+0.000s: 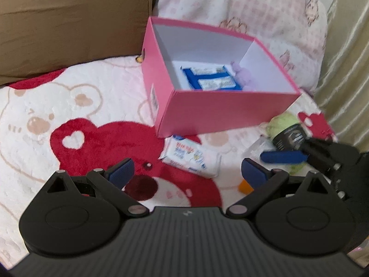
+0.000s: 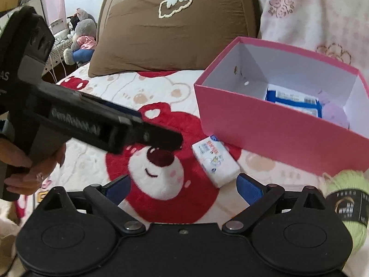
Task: Organize objects
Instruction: 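Close the left gripper on the white wet-wipe pack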
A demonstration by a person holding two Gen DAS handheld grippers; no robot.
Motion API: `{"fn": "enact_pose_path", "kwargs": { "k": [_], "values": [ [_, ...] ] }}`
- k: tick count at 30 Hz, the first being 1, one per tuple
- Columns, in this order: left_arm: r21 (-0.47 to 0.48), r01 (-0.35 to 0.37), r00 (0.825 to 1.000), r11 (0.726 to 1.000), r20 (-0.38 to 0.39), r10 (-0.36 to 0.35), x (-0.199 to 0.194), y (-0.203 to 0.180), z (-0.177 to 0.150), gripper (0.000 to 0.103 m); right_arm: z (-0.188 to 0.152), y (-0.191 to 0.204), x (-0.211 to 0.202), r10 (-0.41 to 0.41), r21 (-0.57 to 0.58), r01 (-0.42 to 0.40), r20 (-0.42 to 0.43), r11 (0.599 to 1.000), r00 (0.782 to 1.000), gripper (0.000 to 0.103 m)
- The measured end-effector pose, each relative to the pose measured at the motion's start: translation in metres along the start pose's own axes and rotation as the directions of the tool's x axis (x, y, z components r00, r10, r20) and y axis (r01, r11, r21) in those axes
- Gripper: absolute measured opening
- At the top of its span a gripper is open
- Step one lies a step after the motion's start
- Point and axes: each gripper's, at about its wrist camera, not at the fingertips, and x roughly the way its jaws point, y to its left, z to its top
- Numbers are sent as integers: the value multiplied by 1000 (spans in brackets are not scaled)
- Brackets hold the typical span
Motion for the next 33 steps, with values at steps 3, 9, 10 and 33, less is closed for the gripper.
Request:
{"fn": "enact_pose_path", "kwargs": {
  "k": [3, 9, 10, 33],
  "values": [
    [32, -1, 1000, 999, -3, 2, 8, 1, -6, 100, 1, 0, 9, -24, -21, 24, 2, 999, 1000, 99],
    [-56, 16, 999, 998, -31, -18, 32, 17, -15, 99, -3, -18, 27, -22, 72, 24, -26, 997, 999, 97],
    [-63, 15, 999, 998, -34, -17, 37, 19, -17, 99, -3, -21, 30, -21, 84, 24, -30, 996, 999, 96],
    [-39, 33, 999, 999, 1, -33, 90, 23, -5, 53, -10, -36, 73, 23, 140, -9, -93, 990, 995, 71]
  ]
}}
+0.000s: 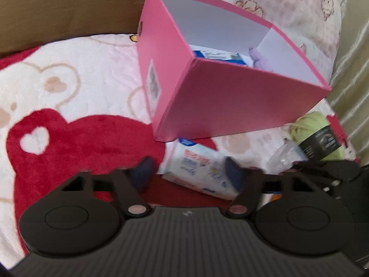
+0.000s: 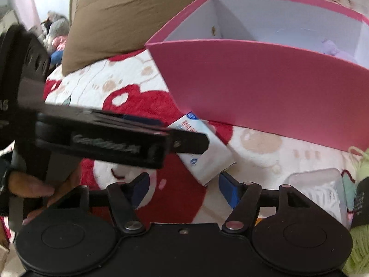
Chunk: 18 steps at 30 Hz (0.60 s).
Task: Organize objects
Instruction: 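Close the left gripper on the white wet-wipe pack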
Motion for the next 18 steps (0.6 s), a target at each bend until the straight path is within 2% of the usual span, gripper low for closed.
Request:
{"fn": "enact_pose_path", "kwargs": {
  "k": [2, 4, 7, 10, 14, 17, 18],
  "values": [
    [-56, 39, 999, 998, 3, -39, 0, 10, -1, 48, 0, 2, 1, -5, -18, 5, 0, 1000, 1000, 69],
    [-91, 60, 998, 994, -1, -61, -1, 16, 0, 40, 1, 0, 2, 2, -19, -2, -5, 1000, 1000, 62],
    [-78, 85, 996, 993, -24, -87, -6, 16, -1, 39, 1, -4, 3, -6, -23, 6, -4, 1000, 1000, 57],
    [-99, 126, 989, 987, -63, -133, -13, 17, -8, 40, 0, -8, 1, -12, -25, 13, 11, 1000, 1000, 57],
    [-174, 135, 983, 976, -99, -153, -20, 19, -23, 39, -1, -12, -3, 21, -50, -21, 4, 999, 1000, 58],
    [-223, 138, 977, 965, -131, -170, -22, 20, -24, 40, -4, -2, -4, 15, -123, -15, 2, 992, 1000, 64],
    [-241, 139, 975, 960, -138, -176, -22, 21, -24, 41, -5, -2, -4, 17, -128, -16, 5, 992, 1000, 70]
  ]
}}
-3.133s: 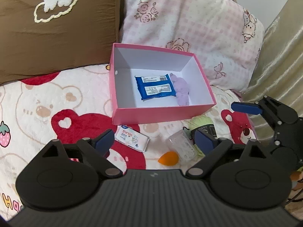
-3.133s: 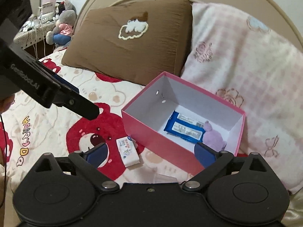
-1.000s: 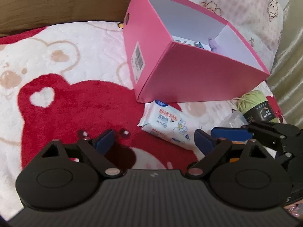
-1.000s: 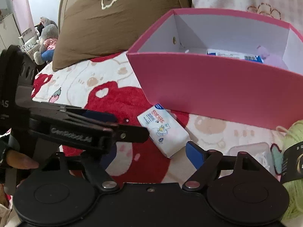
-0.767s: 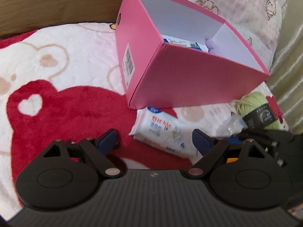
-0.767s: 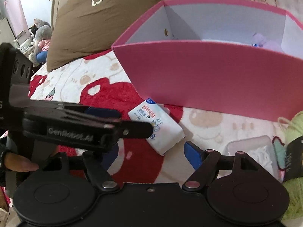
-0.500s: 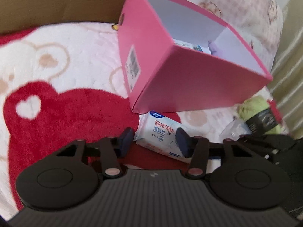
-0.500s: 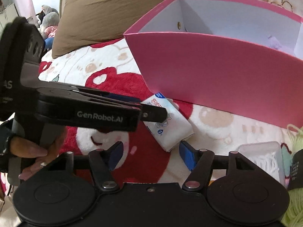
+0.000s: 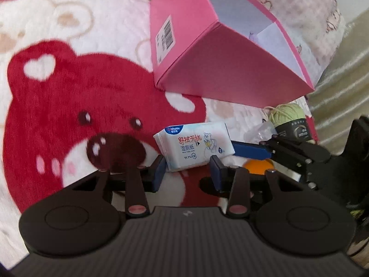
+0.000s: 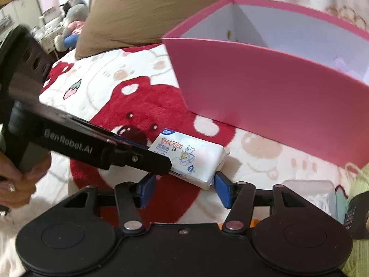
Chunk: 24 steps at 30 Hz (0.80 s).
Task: Organize objects
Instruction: 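Close the left gripper on the white wet-wipe pack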
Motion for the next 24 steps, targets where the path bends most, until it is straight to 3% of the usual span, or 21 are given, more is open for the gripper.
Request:
{"fn": "enact_pose_path", "kwargs": {
  "k": [8, 16, 24],
  "values": [
    [-62, -39, 998, 997, 40, 42, 0, -2, 2, 55, 1, -9, 8, 22, 83, -21, -6, 996, 1000, 79],
    [-120, -74, 995, 990, 54, 81, 9, 1, 4, 35, 0, -9, 11, 49, 115, -49, 4, 992, 999, 88],
    [-133, -92, 994, 987, 41, 98, 10, -1, 4, 34, 3, -9, 23, 32, 141, -32, 5, 989, 999, 92]
  ]
}}
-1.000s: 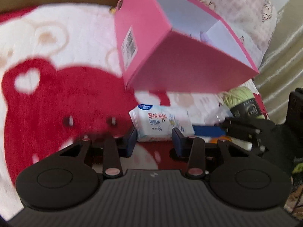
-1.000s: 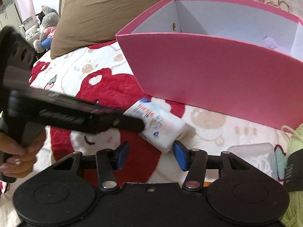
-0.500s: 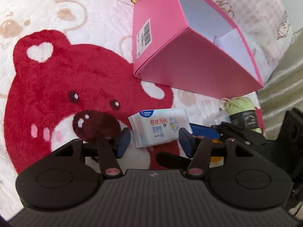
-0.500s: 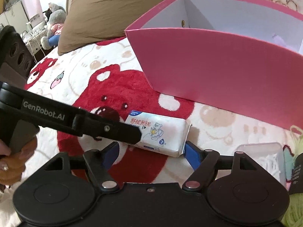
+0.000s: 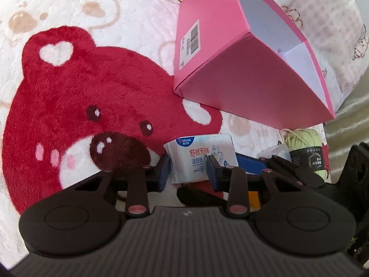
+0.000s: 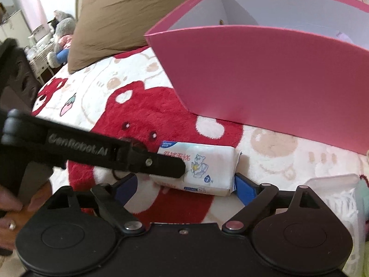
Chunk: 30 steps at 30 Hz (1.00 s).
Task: Organize objects
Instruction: 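Close the left gripper on the white wet-wipe pack, then lift the white wipe pack with the left gripper over the pink box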
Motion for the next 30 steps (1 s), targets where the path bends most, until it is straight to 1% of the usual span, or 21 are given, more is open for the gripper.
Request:
{"fn": "enact_pose_path", "kwargs": {
  "k": [3, 4, 5, 6, 7, 9, 15, 22, 24, 26, 30],
  "values": [
    [50, -3, 1000, 999, -11, 4, -1, -4, 2, 34, -1, 2, 3, -24, 5, 24, 16, 1000, 1000, 91],
    [72, -8, 1000, 997, -10, 9, -2, -6, 3, 33, -1, 4, 3, -38, -5, 39, 25, 999, 999, 87],
    [73, -8, 1000, 997, -12, 9, -2, -7, 2, 33, -2, 5, 3, -57, -19, 58, 30, 998, 998, 83],
    [56, 1, 1000, 998, -12, 0, -2, -7, 1, 33, -2, 8, 3, -81, -43, 82, 28, 996, 996, 82],
    [47, 8, 1000, 999, -11, -7, -3, -8, 0, 33, -2, 10, 2, -86, -58, 88, 29, 994, 996, 82],
    [58, 1, 1000, 998, -20, 0, -5, -11, 0, 33, -2, 12, -4, -98, -66, 100, 38, 993, 994, 82],
    [75, -20, 999, 997, -37, 23, -21, -25, -3, 34, -3, 20, -17, -102, -79, 106, 44, 991, 994, 82],
    [118, -31, 997, 993, -61, 39, -54, -44, 1, 34, -2, 36, -45, -73, -107, 81, 73, 991, 995, 82],
    [109, -23, 998, 994, -57, 29, -62, -45, 1, 34, 0, 41, -52, -66, -120, 74, 74, 990, 995, 82],
    [92, -20, 998, 996, -49, 25, -69, -45, 1, 35, 1, 47, -60, -66, -133, 78, 93, 988, 994, 82],
    [92, -32, 999, 995, -31, 35, -82, -50, 0, 37, 3, 58, -73, -52, -156, 70, 113, 985, 992, 82]
  ]
}}
